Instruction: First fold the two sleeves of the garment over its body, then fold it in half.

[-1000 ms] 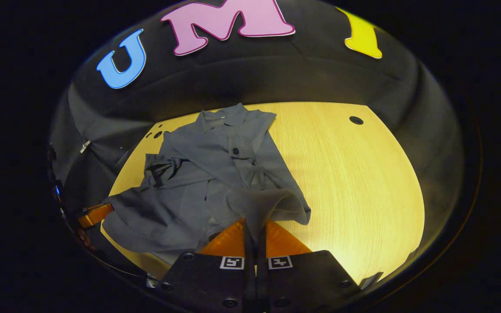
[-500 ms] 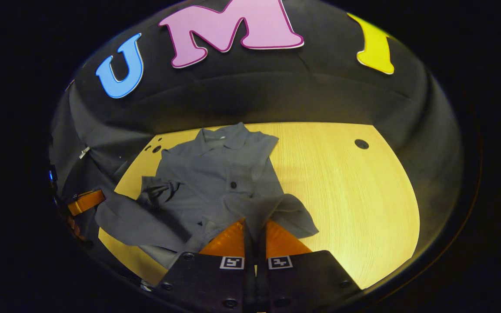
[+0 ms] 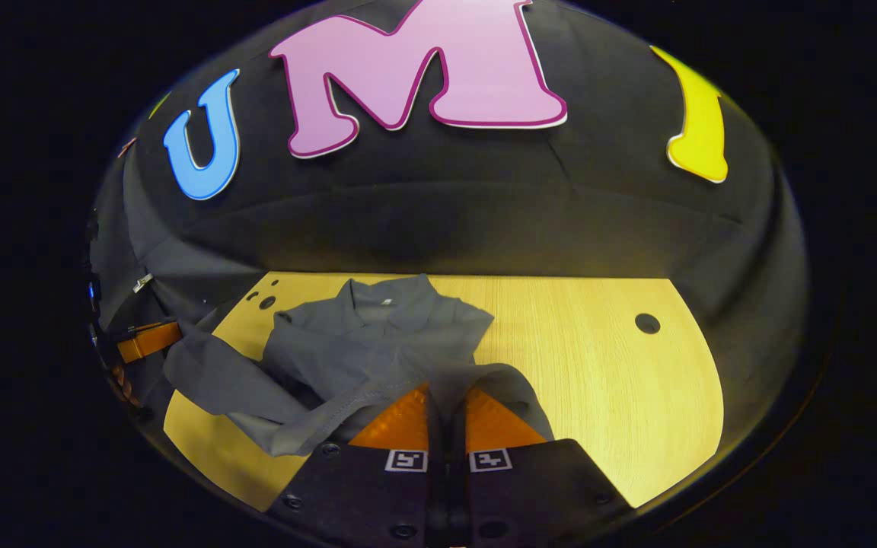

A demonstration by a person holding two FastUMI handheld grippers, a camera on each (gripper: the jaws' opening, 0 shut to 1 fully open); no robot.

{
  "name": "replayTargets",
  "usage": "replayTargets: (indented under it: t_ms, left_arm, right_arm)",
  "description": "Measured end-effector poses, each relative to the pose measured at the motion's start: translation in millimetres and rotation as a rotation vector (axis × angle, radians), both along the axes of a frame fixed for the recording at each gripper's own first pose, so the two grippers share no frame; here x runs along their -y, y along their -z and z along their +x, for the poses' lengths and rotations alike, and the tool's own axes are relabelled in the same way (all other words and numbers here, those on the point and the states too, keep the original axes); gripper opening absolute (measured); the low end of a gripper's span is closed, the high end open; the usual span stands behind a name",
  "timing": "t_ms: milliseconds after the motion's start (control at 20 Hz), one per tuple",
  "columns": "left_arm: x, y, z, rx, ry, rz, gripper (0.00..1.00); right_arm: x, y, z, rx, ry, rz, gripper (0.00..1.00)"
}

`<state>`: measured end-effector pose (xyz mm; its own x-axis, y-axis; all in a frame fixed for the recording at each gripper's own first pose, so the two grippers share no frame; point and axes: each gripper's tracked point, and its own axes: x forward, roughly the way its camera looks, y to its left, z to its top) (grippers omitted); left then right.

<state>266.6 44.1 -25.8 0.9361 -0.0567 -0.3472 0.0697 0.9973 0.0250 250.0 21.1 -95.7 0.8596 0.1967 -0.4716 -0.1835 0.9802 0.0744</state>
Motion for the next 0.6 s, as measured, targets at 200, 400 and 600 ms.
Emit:
replayTargets:
  t_ms: [200,400,600]
  left_arm:
    - [-7,2,44,0.013,-0.007,0.005,0.05]
    - [-15,13,88,0.017,-0.025,-0.022,0.05]
    - [-31,38,123,-0.018,-0.074,-0.059,0.05]
  right_arm:
    - [-3,-2,43,0.023,0.020,0.019,0.05]
    - [-7,-5,83,0.048,0.028,0.018,0.05]
    - [-12,5,117,0.051,0.032,0.023,0.05]
